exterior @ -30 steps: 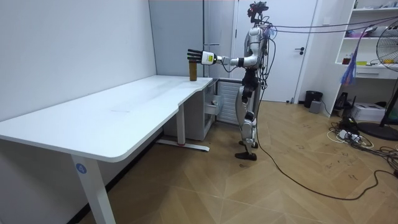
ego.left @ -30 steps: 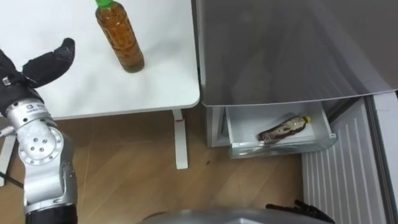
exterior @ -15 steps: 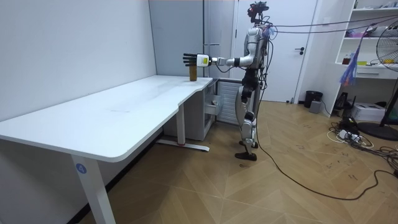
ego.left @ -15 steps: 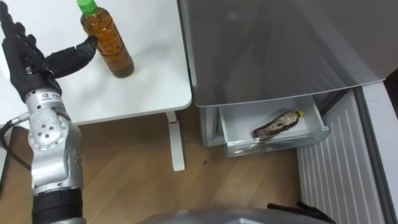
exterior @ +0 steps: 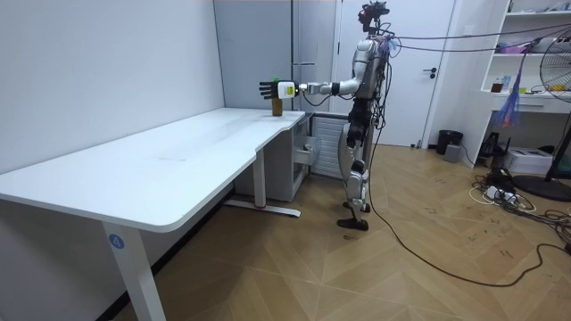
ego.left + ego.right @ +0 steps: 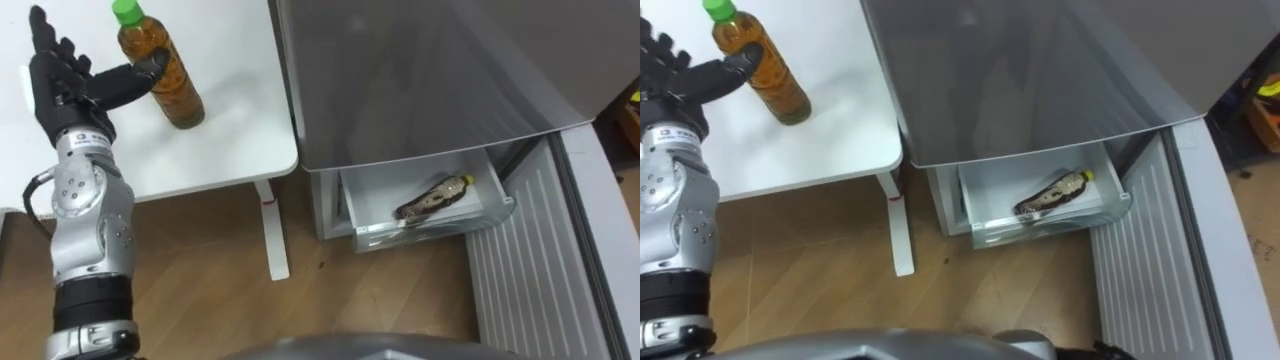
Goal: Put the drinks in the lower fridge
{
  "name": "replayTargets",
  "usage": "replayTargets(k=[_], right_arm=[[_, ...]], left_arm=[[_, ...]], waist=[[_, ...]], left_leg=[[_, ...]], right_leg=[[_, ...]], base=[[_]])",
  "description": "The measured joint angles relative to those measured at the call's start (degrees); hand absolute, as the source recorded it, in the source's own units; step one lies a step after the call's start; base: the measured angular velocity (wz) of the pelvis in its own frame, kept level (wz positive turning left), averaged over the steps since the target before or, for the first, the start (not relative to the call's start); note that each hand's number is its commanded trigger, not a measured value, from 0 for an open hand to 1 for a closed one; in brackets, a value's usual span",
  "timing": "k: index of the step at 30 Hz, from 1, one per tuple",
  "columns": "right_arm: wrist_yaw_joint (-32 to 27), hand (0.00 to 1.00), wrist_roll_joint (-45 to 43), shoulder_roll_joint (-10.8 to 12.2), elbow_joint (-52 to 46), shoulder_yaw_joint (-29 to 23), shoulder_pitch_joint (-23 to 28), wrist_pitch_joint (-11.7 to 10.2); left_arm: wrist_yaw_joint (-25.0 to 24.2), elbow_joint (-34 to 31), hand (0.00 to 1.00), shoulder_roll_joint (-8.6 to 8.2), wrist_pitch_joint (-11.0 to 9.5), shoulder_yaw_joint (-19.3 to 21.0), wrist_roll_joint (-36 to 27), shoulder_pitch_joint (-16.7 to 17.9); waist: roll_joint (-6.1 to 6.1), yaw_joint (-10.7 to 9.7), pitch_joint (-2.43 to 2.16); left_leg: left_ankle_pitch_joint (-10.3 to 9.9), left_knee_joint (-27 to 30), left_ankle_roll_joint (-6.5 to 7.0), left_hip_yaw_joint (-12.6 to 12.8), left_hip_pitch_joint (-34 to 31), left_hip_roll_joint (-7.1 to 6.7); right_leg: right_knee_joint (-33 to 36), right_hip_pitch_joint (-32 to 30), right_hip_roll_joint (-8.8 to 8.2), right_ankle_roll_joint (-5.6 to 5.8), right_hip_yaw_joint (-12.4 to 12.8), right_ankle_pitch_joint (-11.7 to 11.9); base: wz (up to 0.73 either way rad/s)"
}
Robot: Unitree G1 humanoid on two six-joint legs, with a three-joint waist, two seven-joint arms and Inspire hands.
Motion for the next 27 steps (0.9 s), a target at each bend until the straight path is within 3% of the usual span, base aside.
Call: replayTargets(k=[6,9,16,18,21,27], right_arm=[[-0.1,0.0,-4.3,-0.5,0.0,0.3,0.5,2.1],[-0.3,0.0,-4.4,-0.6,0.1,0.2,0.6,2.5],[-0.5,0.0,-6.0,-0.5,0.0,0.2,0.5,3.7],[0.1,0.0,-7.2,-0.5,0.0,0.3,0.5,4.5],[0.2,0.0,-7.9,-0.5,0.0,0.7,0.7,4.9],[0.4,0.0,-9.4,-0.5,0.1,1.6,0.6,4.9]], left_arm=[[0.0,0.2,0.0,0.16,1.1,-0.4,-3.1,-0.9],[0.0,0.8,0.0,0.47,1.2,-0.4,-4.2,-1.5],[-0.5,3.8,0.0,3.41,1.7,-0.3,-6.3,-2.1],[-0.5,6.3,0.0,4.85,2.2,-0.3,-6.1,-4.5],[-0.5,7.3,0.0,5.35,2.2,-0.3,-6.0,-6.6],[-0.6,7.5,0.0,5.38,2.3,-0.4,-6.3,-7.7]], waist=[[1.26,-0.2,0.39],[1.45,-0.5,0.33],[1.23,-0.8,0.45],[1.13,-0.7,0.45],[1.18,-0.6,0.37],[1.18,-1.5,0.34]], left_leg=[[0.0,0.0,0.0,0.9,0.0,0.1],[0.0,0.0,0.01,1.2,0.2,0.15],[-0.1,0.0,0.13,1.6,0.8,0.25],[-0.1,0.0,0.14,1.6,0.5,0.27],[-0.1,0.1,0.15,1.7,0.0,0.33],[-0.1,0.3,0.14,1.8,0.0,0.34]], right_leg=[[0.7,-0.4,-0.03,-0.03,0.2,0.0],[0.9,-0.3,-0.01,-0.05,0.3,0.0],[1.6,-0.7,0.3,0.02,1.6,-0.1],[1.7,-1.3,0.49,0.02,2.2,-0.1],[1.9,-1.4,0.69,-0.09,3.0,0.0],[2.0,-1.7,0.66,-0.11,3.1,0.1]], base=[[-0.06],[-0.02],[-0.07],[-0.06],[-0.06],[-0.04]])
